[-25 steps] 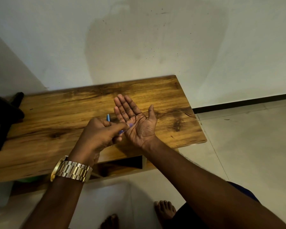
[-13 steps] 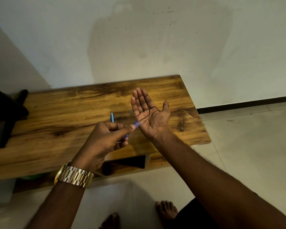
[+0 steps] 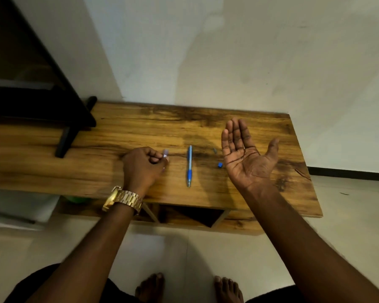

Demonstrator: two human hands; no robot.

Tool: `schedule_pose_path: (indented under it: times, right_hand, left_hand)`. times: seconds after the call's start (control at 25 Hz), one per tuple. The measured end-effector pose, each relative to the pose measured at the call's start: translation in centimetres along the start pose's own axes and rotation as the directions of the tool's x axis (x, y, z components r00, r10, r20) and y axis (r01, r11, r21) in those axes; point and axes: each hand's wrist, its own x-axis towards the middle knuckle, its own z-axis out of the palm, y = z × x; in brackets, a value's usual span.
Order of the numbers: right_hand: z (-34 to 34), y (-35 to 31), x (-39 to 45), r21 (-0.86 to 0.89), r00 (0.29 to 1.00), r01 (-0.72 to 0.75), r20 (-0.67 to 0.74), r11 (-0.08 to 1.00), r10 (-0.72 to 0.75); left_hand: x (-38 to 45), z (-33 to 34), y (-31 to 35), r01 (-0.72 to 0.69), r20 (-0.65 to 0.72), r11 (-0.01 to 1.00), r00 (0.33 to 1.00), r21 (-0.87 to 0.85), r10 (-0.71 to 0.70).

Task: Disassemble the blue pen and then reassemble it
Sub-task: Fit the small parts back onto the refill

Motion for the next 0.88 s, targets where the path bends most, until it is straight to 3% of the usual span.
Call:
schedule_pose_path:
  times: [0.32,0.44,0.52,0.6,0.72,0.88]
  right_hand:
    - [0.7,0.2,-0.2,-0.001,1.0,-0.016,-0.025,1.0,0.016]
    - [0.9,0.4,-0.2,-0.03,1.0,0.003,0.005,1.0,-0.003]
    - [0.8,0.8,-0.3,-0.041,1.0,0.007,0.029,0.999,-0.006]
    - [0.6,1.4,-0.4,-0.042,0.998,0.007,0.057,0.999,-0.005]
    - [0.3,1.9,-0.5,-0.07,0.997,0.006,0.08,0.998,0.0]
    - [0.2,2.0,-0.6,-0.107,0.997,0.016,0.081,0.994,-0.008]
  left_hand:
    - [-0.1,0.2,-0.3,-0.034,-0.075,0.994,0.996,0.104,0.042]
    - [-1.7,1.0,1.9,-0.231,-0.115,0.973,0.967,0.0,0.229]
    - [-3.7,2.2,3.7,-0.417,-0.06,0.903,0.909,-0.105,0.413]
    - [-5.4,3.3,4.7,-0.534,0.017,0.839,0.843,-0.101,0.538]
    - [-6.5,4.4,4.9,-0.537,0.075,0.838,0.836,-0.092,0.544]
    - [-6.6,4.9,4.6,-0.504,0.053,0.863,0.861,-0.043,0.505]
